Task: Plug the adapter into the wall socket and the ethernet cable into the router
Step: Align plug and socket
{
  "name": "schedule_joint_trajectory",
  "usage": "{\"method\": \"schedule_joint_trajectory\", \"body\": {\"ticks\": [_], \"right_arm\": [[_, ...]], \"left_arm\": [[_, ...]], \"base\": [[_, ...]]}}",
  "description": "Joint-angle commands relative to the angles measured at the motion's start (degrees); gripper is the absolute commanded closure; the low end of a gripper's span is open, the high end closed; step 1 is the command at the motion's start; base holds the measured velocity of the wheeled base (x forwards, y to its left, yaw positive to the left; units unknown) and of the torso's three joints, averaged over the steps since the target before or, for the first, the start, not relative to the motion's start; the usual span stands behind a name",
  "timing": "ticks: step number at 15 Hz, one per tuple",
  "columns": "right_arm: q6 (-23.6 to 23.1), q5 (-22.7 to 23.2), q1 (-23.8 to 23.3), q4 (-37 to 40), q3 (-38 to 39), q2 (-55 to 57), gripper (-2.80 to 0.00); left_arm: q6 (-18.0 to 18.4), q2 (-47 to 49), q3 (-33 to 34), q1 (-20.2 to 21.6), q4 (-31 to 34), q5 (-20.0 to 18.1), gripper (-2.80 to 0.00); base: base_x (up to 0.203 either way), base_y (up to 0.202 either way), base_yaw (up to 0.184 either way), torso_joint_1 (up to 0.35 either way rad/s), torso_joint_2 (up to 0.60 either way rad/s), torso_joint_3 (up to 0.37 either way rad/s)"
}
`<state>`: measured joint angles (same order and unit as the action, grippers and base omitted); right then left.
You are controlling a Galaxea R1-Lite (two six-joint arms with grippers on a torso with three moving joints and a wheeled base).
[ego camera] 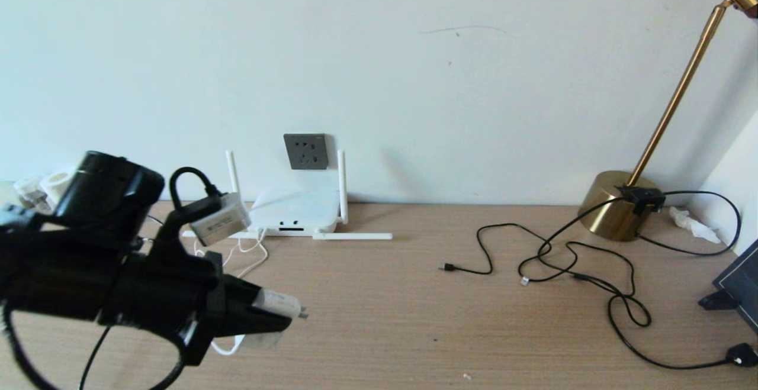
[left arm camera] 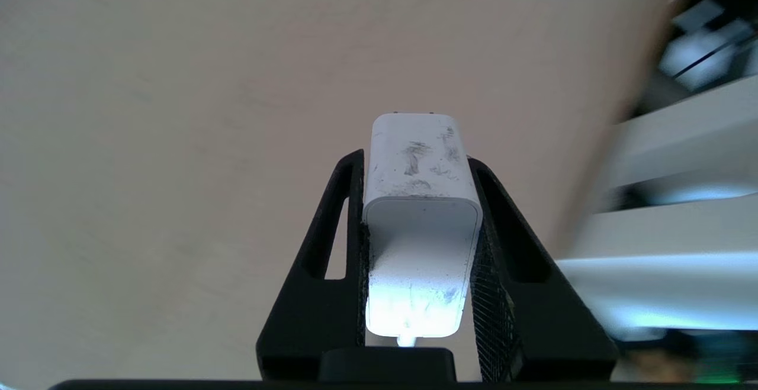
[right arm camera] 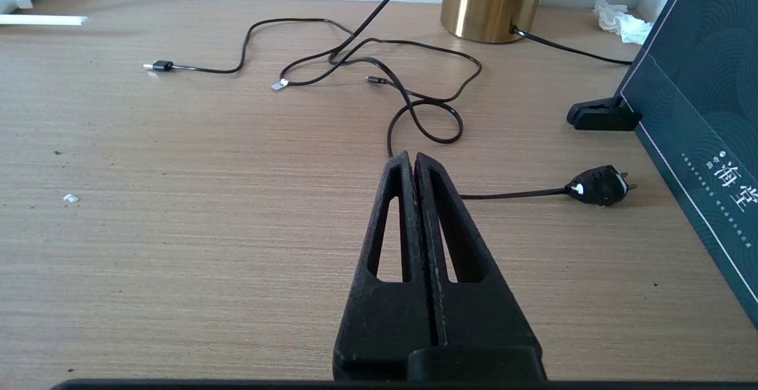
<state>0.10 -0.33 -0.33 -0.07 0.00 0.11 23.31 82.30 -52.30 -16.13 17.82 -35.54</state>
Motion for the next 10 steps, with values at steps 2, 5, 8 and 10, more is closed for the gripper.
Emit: {"method": "schedule_joint_trajectory", "body": {"ticks": [2,5,8,10], "right_arm": [[0.0,0.0,0.0,0.0,0.0,0.0,0.0],[0.0,0.0,0.0,0.0,0.0,0.0,0.0],[0.0,0.0,0.0,0.0,0.0,0.0,0.0],[0.0,0.0,0.0,0.0,0.0,0.0,0.0]], "left_arm": [[-16.3,-18.1,6.5,-1.2,-0.3,-1.1,0.0],[-32.4,-23.2,16.9,-1.8,-9.4,-2.1,0.0],[-37.3,-16.8,22.7,-1.7,-26.8,-0.2,0.0],[-40.0,-10.4,24.4,-1.7,-35.3,2.6,0.0]], "base": [[0.0,0.0,0.0,0.0,0.0,0.0],[0.0,0.0,0.0,0.0,0.0,0.0],[0.0,0.0,0.0,0.0,0.0,0.0],[0.0,0.0,0.0,0.0,0.0,0.0]]}}
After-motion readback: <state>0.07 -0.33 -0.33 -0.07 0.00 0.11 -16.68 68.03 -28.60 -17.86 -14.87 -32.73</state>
